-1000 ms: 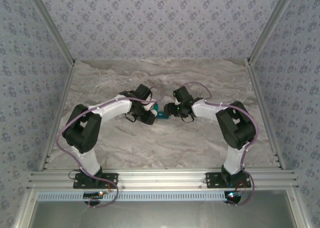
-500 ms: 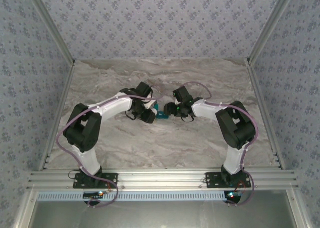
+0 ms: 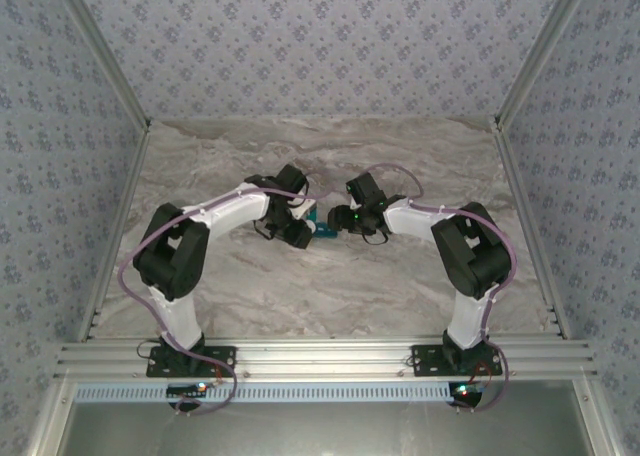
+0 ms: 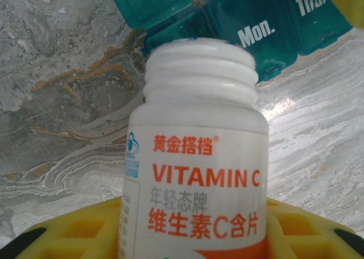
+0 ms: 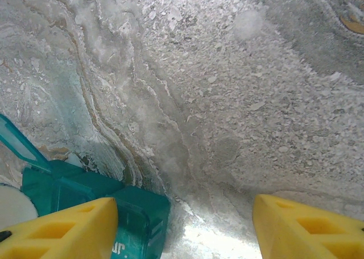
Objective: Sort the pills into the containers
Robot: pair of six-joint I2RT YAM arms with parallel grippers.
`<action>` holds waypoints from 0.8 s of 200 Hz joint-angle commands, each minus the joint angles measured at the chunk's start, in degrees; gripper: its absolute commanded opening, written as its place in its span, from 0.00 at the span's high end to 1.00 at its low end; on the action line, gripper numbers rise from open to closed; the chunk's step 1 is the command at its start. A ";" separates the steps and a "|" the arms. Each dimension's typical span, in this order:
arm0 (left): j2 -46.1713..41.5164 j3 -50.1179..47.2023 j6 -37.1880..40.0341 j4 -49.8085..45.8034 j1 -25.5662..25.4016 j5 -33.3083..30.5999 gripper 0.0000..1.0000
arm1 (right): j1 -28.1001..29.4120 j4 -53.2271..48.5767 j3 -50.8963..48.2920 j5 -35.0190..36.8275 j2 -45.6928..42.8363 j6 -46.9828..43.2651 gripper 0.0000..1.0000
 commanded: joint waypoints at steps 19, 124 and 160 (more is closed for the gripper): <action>1.16 3.07 1.43 -3.41 -0.29 -1.07 1.00 | 0.41 0.39 -0.43 -0.80 1.42 0.84 0.34; 3.64 7.41 2.22 -8.20 -0.39 -1.82 1.00 | 0.38 -0.20 0.20 -0.78 1.43 0.79 0.34; 4.39 9.01 2.74 -10.07 -0.63 -1.76 1.00 | 0.36 -0.30 0.33 -0.70 1.52 0.79 0.34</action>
